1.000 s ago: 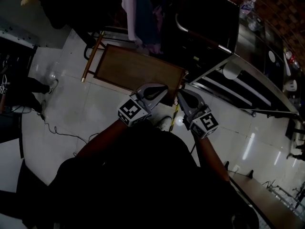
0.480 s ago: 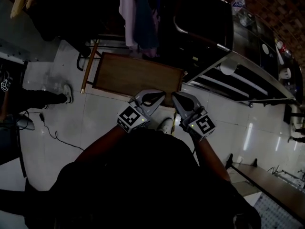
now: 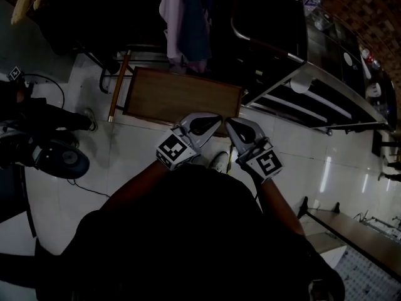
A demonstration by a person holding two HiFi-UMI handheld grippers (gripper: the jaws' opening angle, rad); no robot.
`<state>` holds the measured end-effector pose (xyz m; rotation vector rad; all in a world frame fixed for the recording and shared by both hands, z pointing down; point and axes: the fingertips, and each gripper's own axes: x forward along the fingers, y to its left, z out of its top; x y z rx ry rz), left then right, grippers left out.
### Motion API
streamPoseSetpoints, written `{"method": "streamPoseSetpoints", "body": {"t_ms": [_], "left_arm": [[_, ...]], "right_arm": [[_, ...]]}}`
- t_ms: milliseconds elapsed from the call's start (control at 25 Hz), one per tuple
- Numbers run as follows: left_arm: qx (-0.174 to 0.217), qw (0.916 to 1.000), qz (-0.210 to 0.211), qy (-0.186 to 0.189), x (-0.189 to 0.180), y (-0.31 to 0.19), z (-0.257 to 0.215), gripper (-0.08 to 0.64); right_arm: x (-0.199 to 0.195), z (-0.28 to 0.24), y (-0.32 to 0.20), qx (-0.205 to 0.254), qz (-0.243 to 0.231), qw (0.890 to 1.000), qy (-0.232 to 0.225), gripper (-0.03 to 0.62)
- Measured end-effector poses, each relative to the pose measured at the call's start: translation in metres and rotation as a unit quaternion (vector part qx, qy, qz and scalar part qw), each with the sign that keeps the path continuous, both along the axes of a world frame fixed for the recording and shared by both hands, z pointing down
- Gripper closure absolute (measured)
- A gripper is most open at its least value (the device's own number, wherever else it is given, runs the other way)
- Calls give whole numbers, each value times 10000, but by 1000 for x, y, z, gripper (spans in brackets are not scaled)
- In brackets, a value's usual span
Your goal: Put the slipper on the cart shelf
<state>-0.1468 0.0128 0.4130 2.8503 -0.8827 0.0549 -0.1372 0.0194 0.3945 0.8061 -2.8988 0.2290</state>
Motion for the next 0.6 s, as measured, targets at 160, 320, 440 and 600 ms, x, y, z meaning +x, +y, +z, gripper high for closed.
{"method": "streamPoseSetpoints", "body": {"t_ms": [160, 320, 440, 600], "left_arm": [[8, 10000, -6, 33, -3, 1, 1, 560], [-9, 10000, -44, 26, -3, -1, 4, 560], [-8, 10000, -47, 6, -2, -1, 5, 560], [-52, 10000, -3, -21, 2, 1, 10, 560]], "right_arm": [[-3, -1, 1, 30, 5, 10000, -40, 591], [-2, 0, -1, 14, 29, 10000, -43, 591], [-2, 1, -2, 21, 39, 10000, -42, 591], [-2, 3, -2, 27, 46, 10000, -46, 591]]}}
